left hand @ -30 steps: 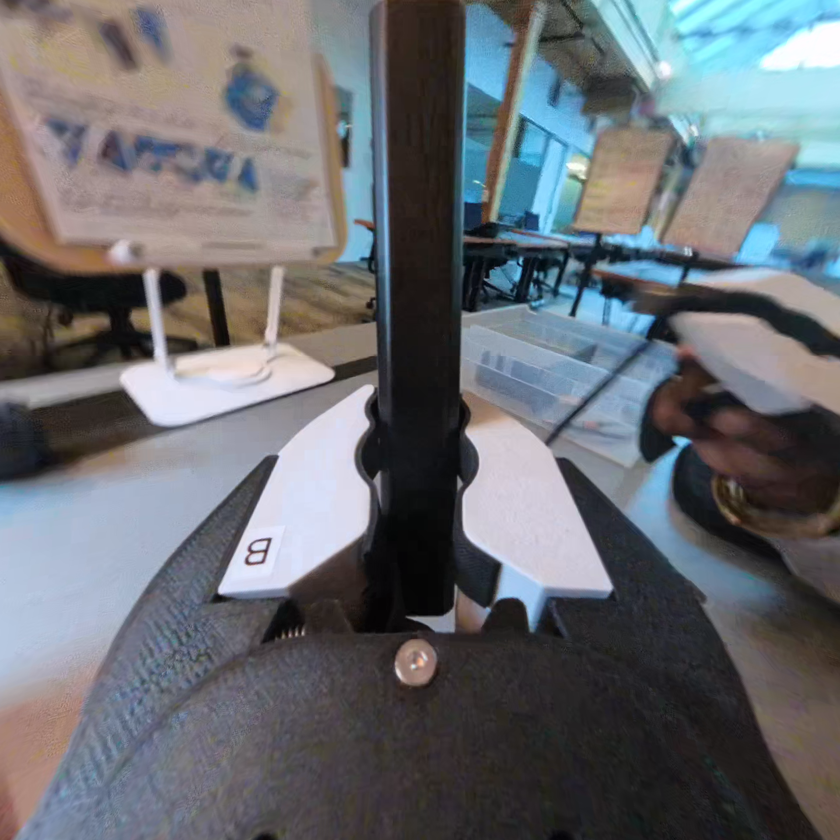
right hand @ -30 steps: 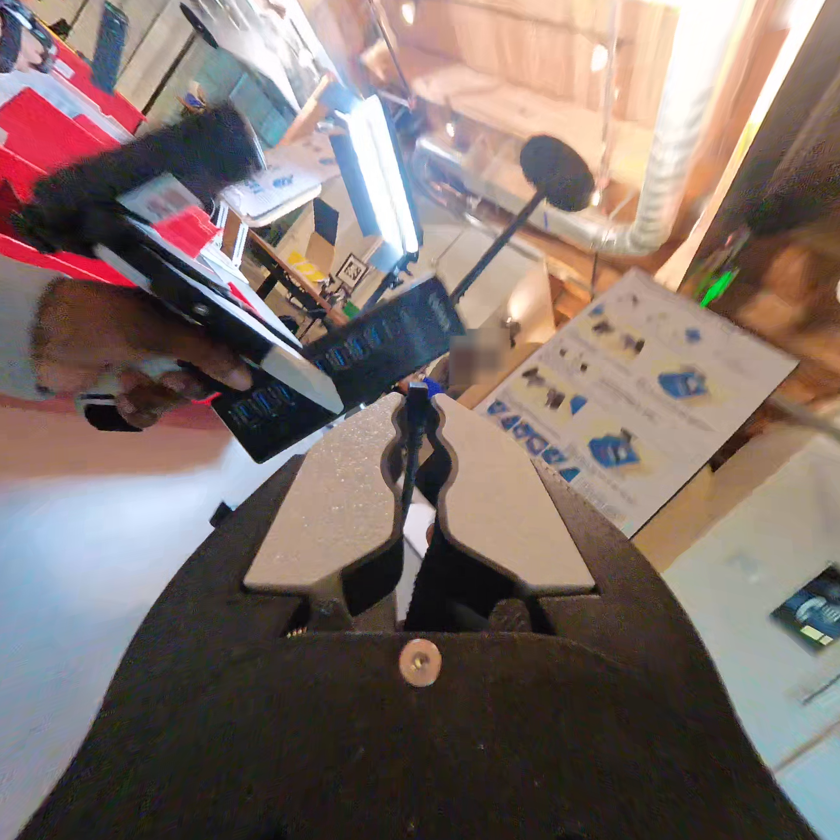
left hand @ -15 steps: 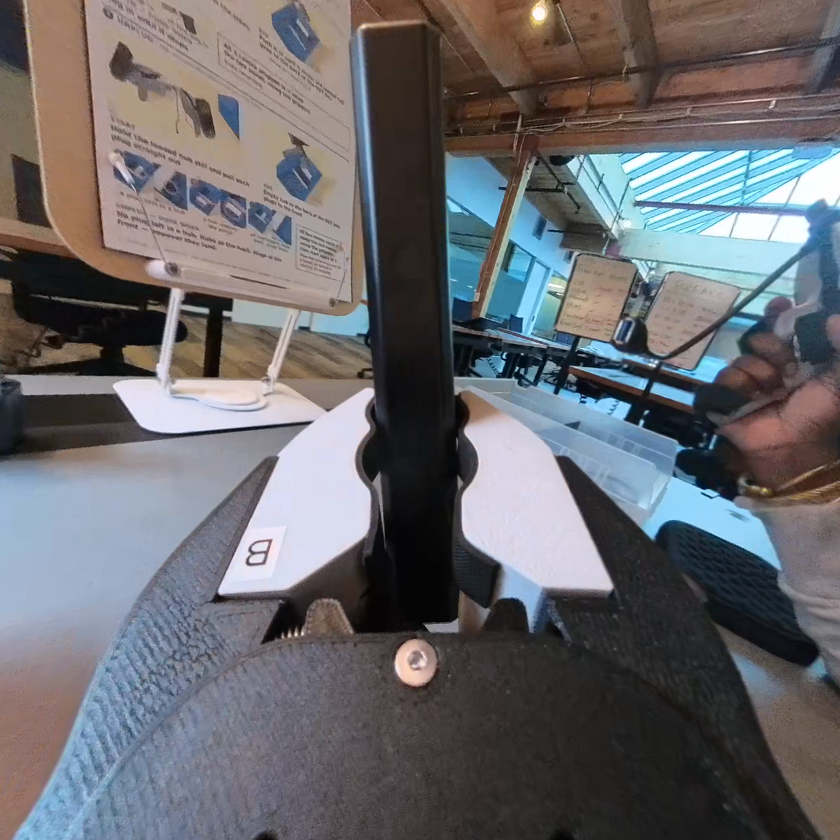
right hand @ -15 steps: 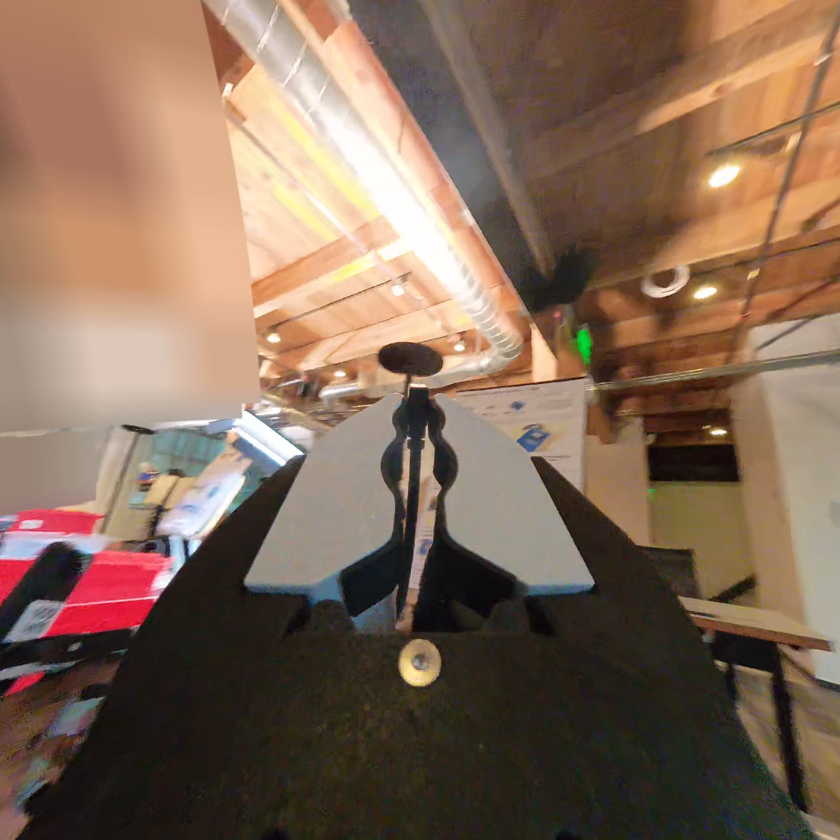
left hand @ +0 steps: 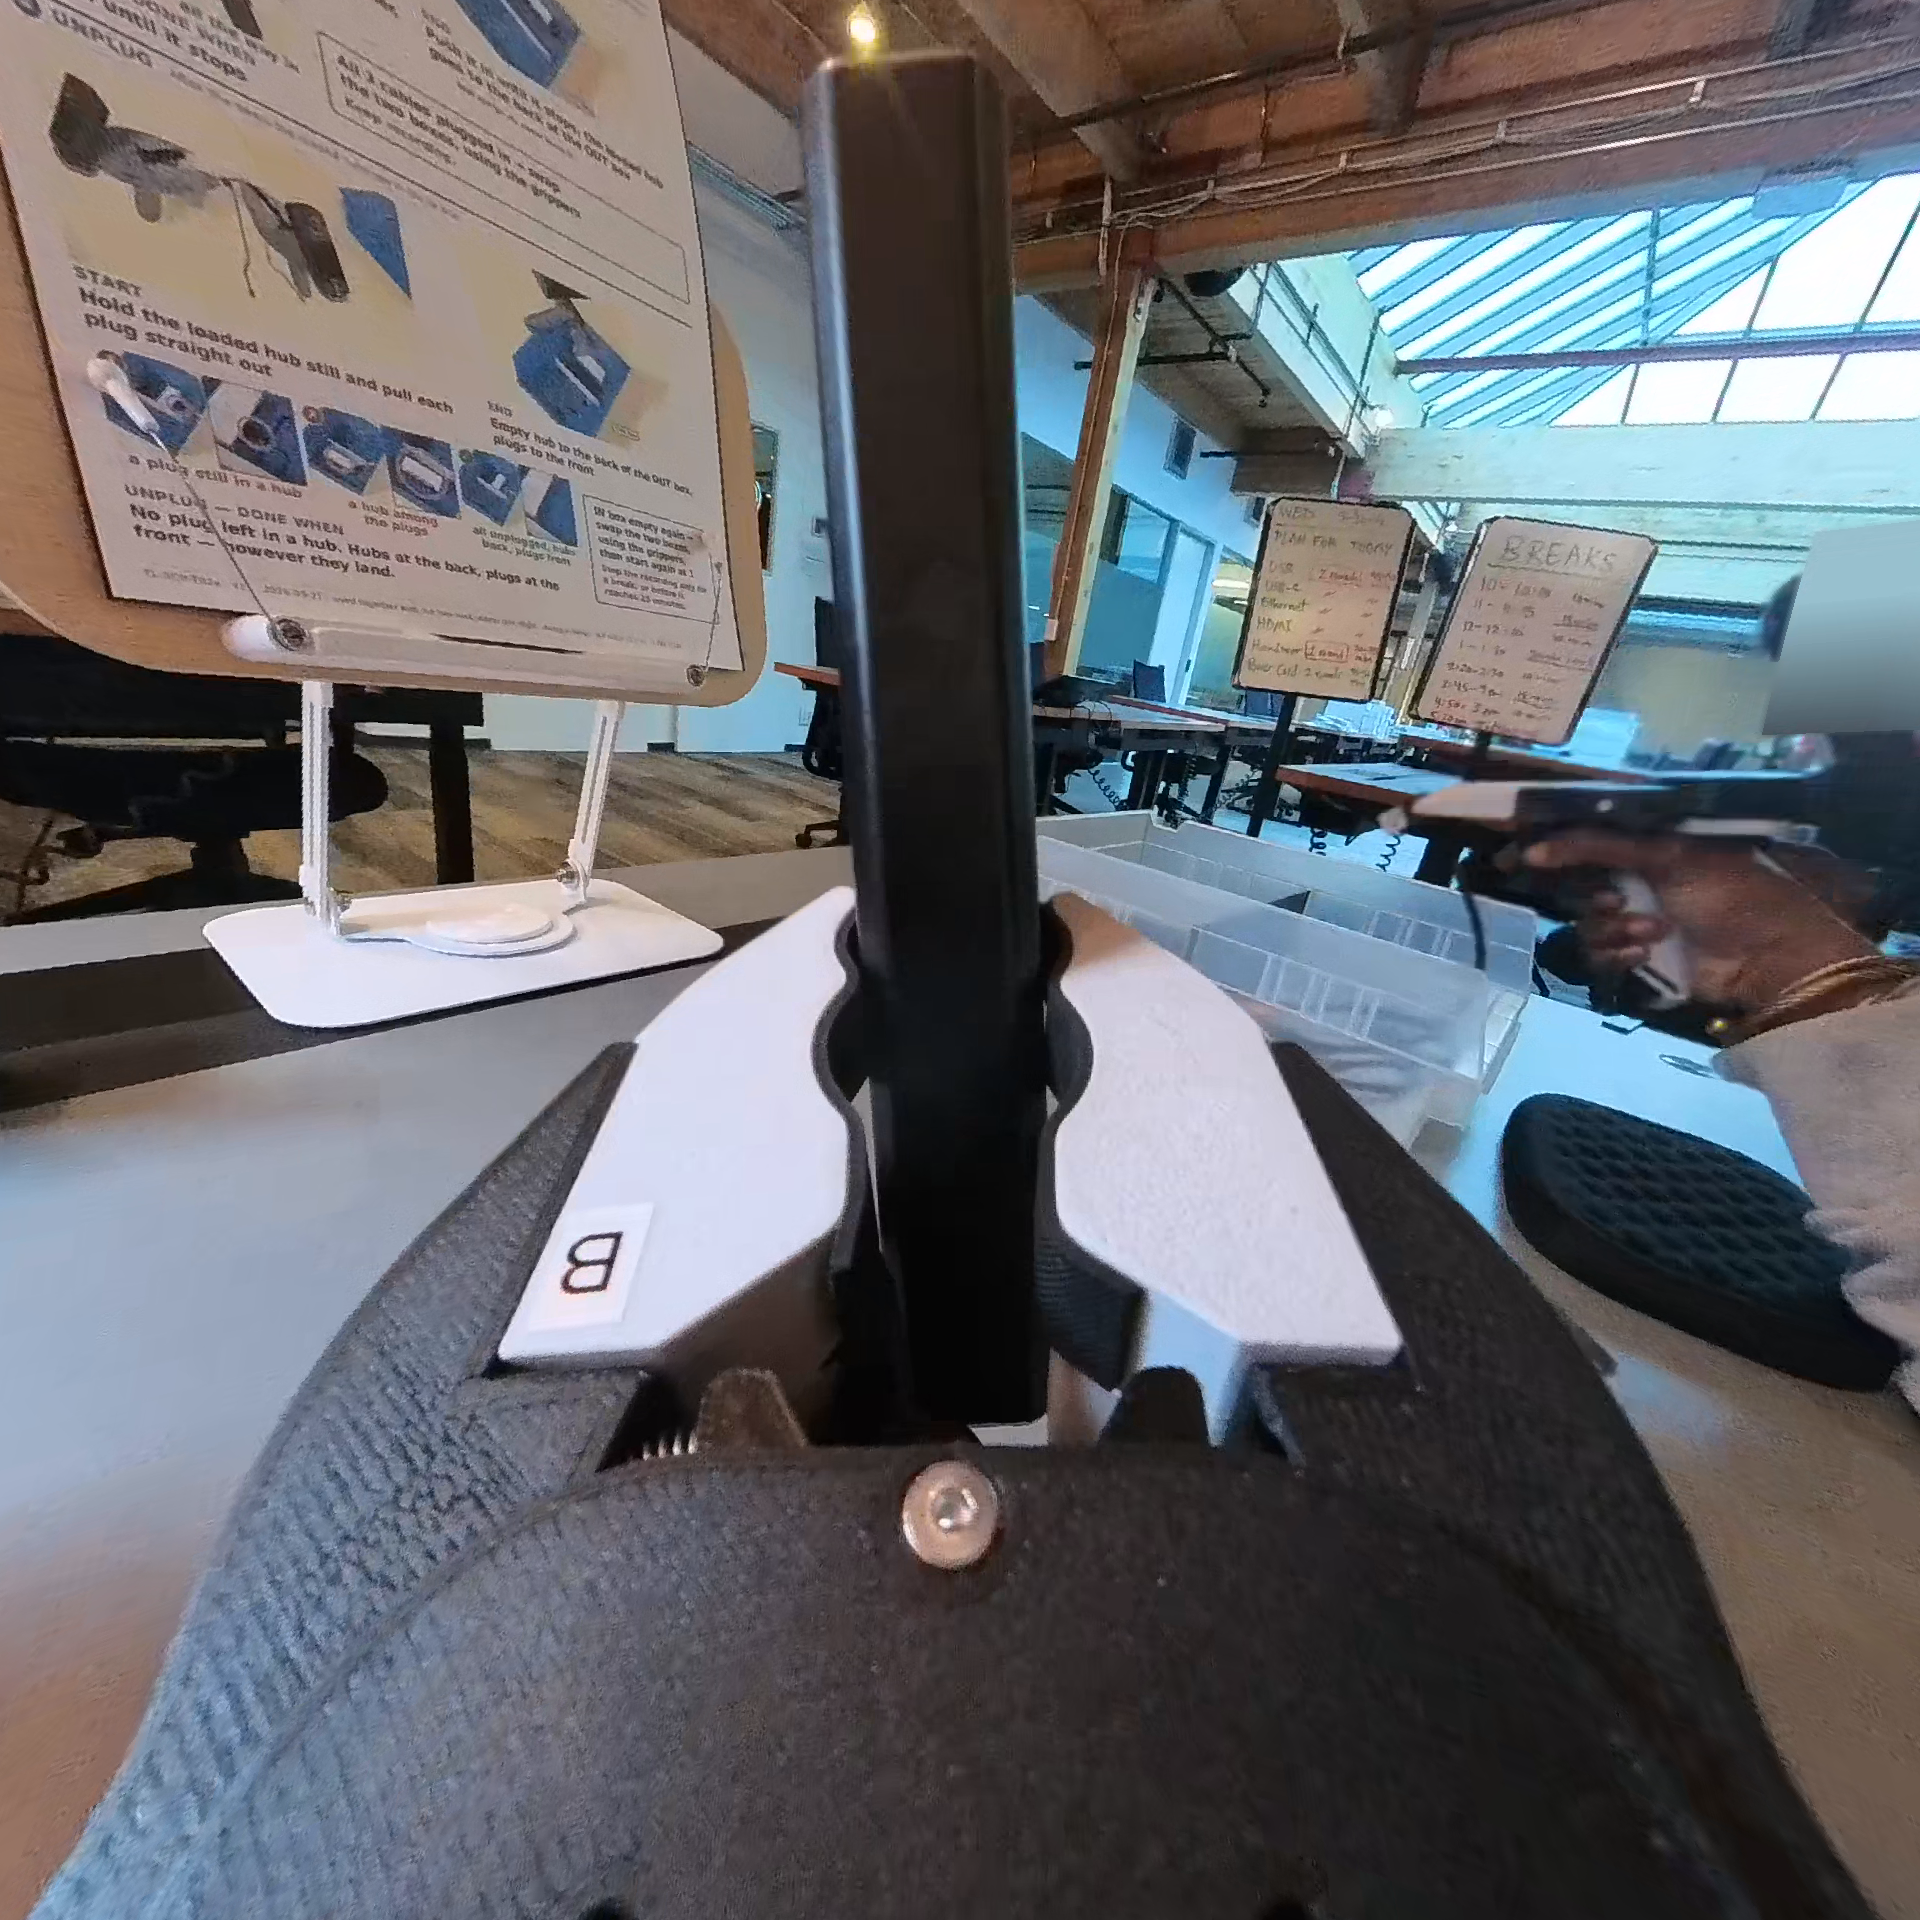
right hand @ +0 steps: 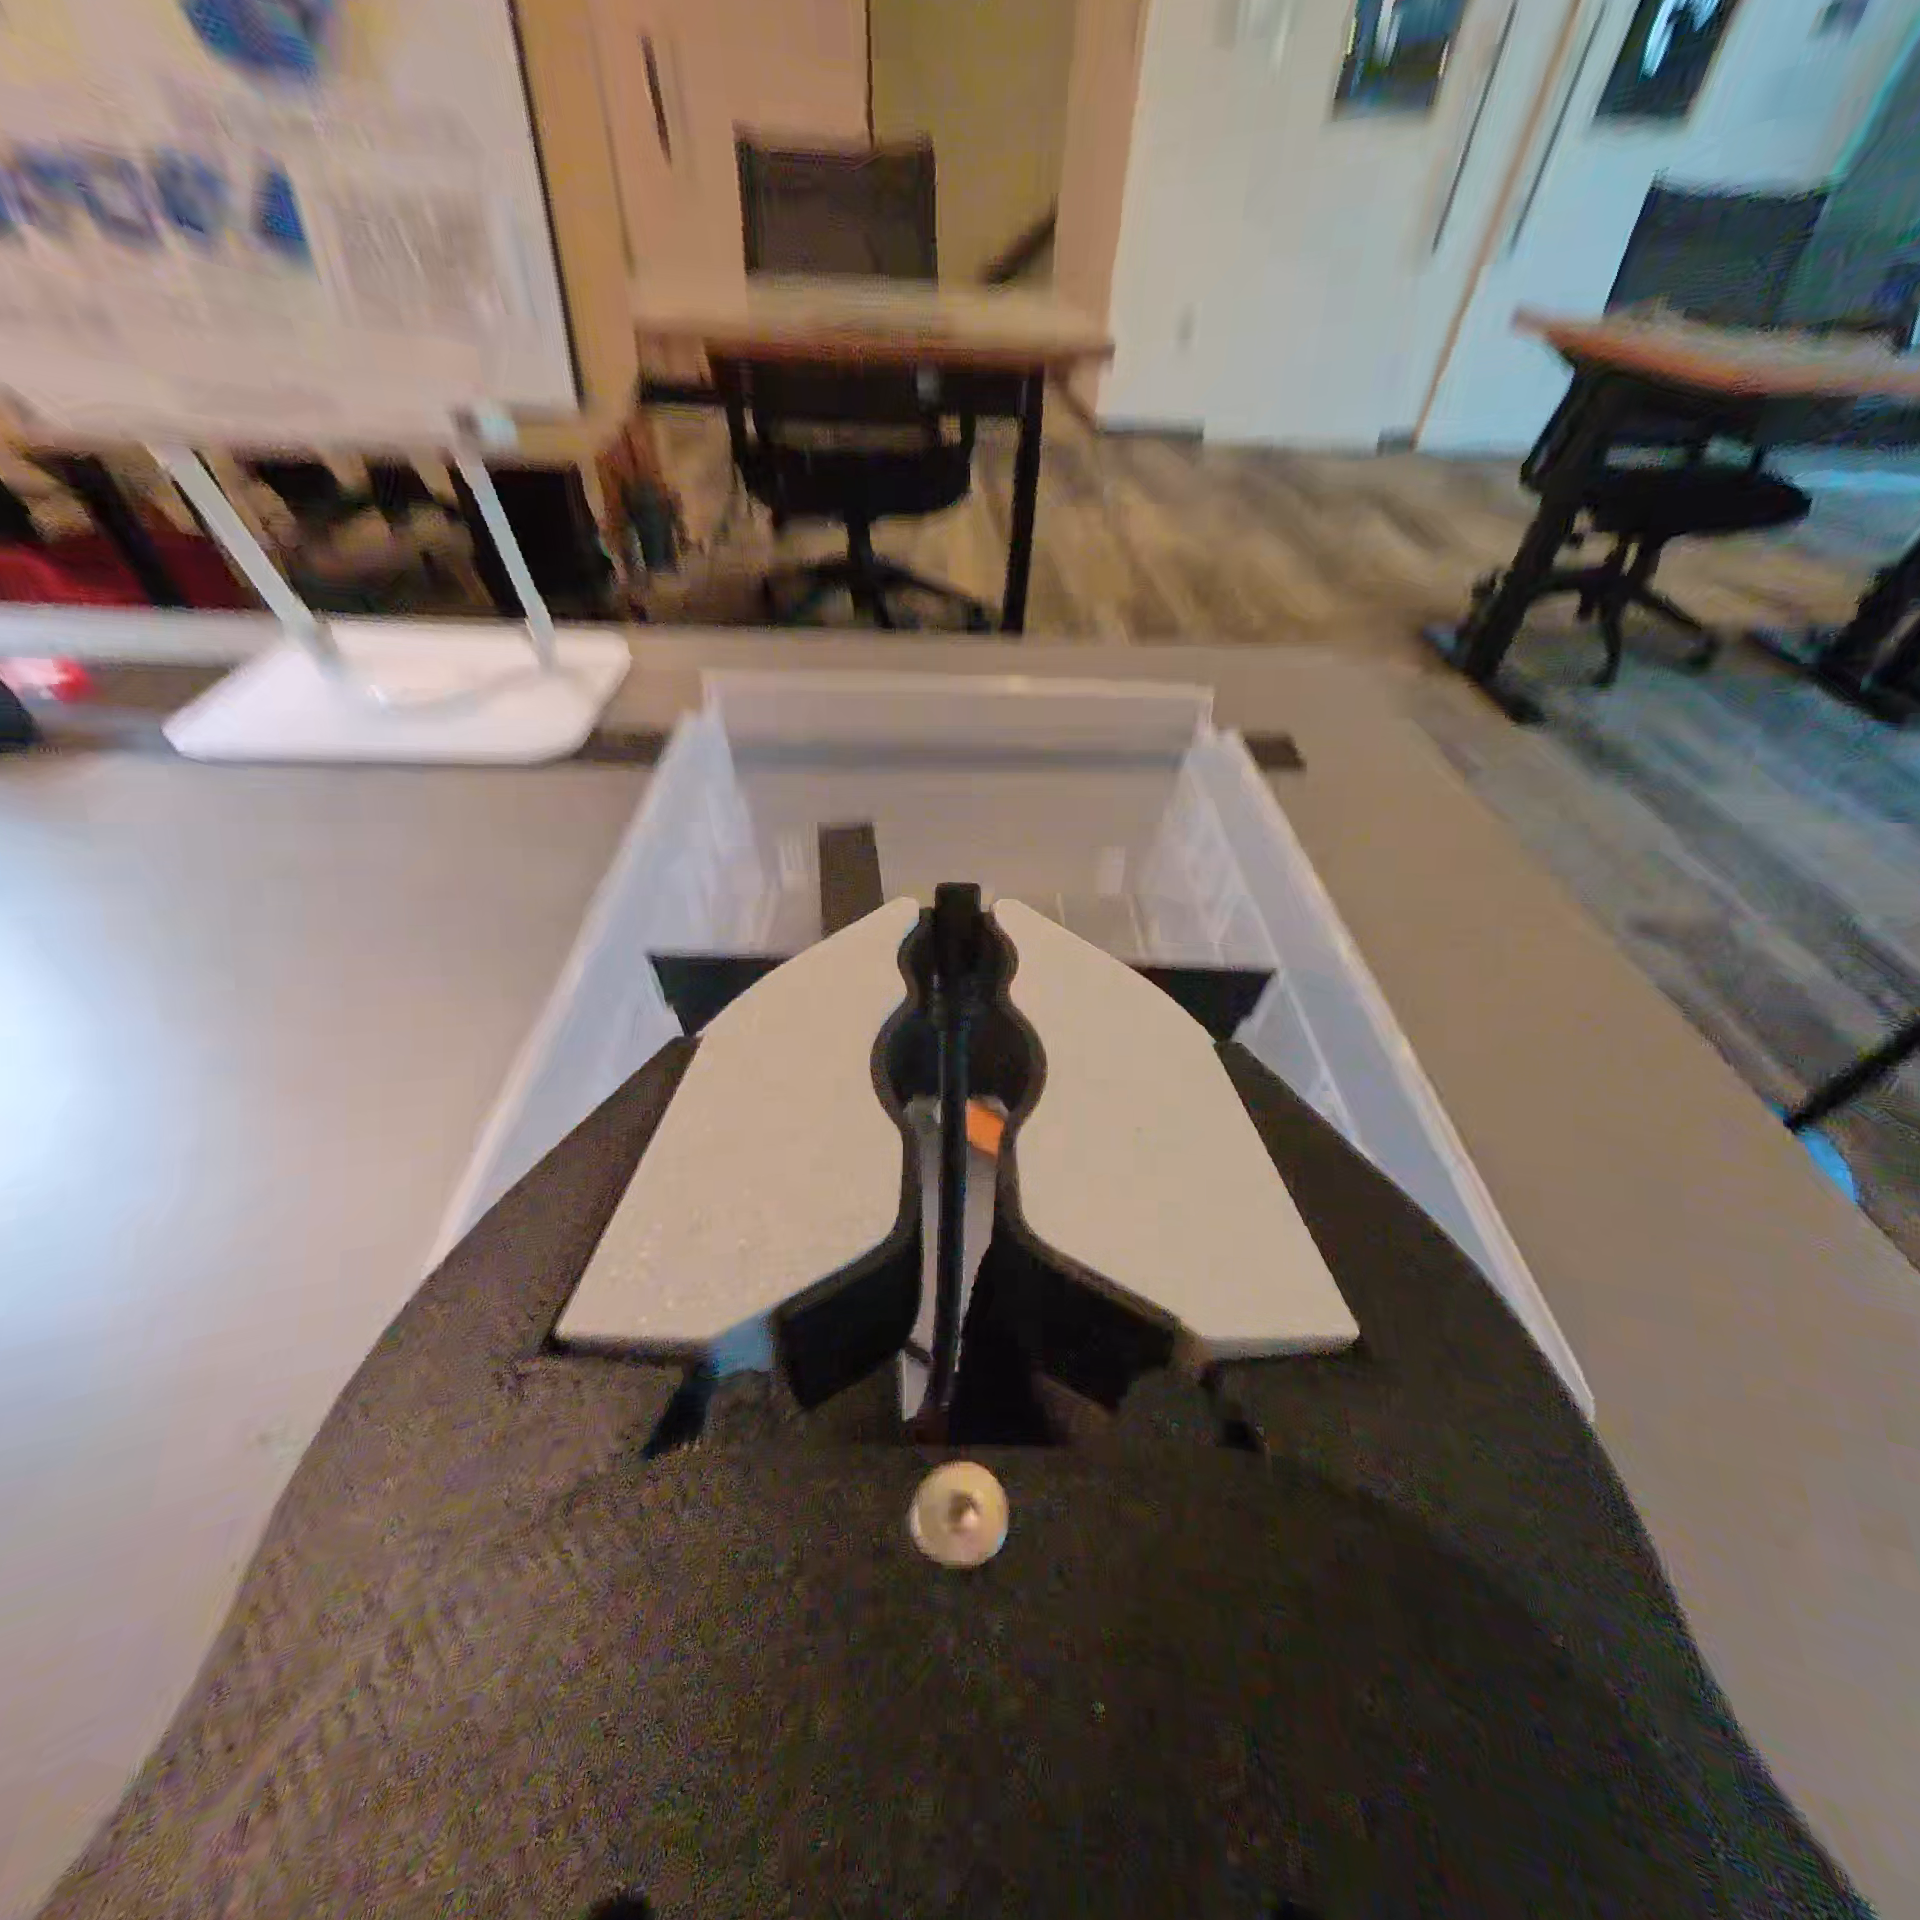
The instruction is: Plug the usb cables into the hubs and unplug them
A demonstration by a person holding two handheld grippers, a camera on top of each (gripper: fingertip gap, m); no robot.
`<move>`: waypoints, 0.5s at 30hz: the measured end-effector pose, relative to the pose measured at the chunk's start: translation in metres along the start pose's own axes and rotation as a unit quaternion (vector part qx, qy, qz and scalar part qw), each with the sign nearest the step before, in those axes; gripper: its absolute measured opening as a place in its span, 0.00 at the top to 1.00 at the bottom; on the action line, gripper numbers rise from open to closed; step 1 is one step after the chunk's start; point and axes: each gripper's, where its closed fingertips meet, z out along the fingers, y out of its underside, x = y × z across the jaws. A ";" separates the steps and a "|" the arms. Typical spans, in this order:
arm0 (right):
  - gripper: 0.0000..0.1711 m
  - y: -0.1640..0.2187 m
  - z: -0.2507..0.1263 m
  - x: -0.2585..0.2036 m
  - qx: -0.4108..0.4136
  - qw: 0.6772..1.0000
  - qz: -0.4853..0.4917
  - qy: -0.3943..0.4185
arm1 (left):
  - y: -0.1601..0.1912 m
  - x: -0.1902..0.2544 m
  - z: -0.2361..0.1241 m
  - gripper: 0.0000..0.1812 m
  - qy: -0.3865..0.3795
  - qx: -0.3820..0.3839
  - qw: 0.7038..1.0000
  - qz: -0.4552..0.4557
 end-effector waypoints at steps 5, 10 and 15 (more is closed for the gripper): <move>0.94 0.066 0.021 0.003 -0.185 0.982 -0.031 0.025 | 0.001 0.003 0.001 0.83 0.018 0.001 1.000 -0.022; 0.70 0.050 0.021 0.017 -0.130 0.990 -0.005 0.057 | 0.002 0.004 0.001 0.83 0.032 -0.002 0.998 -0.050; 0.64 -0.015 0.002 0.014 0.077 0.994 0.052 0.058 | 0.007 0.012 0.002 0.83 0.058 -0.013 0.997 -0.049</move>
